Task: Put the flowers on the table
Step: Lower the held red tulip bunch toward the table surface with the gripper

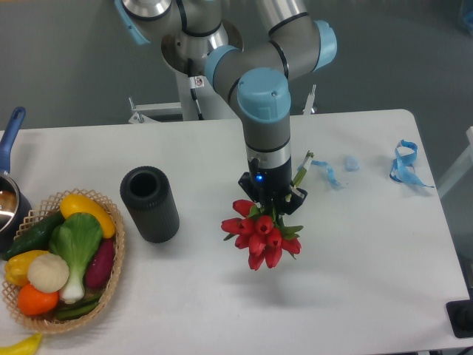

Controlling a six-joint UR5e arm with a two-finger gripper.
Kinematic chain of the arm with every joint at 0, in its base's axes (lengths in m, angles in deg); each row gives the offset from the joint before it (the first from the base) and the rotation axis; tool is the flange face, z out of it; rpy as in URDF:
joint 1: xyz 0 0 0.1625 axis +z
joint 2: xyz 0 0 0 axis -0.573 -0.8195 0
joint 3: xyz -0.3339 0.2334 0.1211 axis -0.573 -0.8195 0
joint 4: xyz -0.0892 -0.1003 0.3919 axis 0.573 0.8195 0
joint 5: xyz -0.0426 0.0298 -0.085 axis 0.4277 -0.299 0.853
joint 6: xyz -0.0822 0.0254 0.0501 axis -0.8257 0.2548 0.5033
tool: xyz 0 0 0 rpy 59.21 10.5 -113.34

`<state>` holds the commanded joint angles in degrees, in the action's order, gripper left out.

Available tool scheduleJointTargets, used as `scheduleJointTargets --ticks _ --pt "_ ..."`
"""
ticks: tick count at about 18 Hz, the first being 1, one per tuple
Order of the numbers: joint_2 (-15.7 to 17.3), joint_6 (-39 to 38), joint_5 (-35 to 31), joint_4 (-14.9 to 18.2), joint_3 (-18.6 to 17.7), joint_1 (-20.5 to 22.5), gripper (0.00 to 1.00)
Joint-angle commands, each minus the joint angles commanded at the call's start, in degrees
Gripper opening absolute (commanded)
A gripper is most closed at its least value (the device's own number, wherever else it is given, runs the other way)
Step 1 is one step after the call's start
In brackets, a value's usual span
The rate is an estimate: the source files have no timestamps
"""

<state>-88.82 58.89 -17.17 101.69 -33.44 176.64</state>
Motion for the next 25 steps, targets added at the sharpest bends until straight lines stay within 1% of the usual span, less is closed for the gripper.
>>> scheduleJointTargets --ticks 6,13,20,22,24,25 --pt "-1.0 0.0 0.2 -0.2 0.1 -0.1 0.06" --pt "-4.2 -1.1 0.5 -0.4 1.1 -0.6 0.06" --pt "-9.0 -2.4 0.4 -0.4 4.7 -1.8 0.08" --pt "-10.2 -3.5 0.4 -0.4 6.0 -2.2 0.11" --pt "-10.9 -3.7 0.4 -0.4 6.6 -2.3 0.15" --pt "-11.1 -3.7 0.4 -0.4 6.7 -2.4 0.16"
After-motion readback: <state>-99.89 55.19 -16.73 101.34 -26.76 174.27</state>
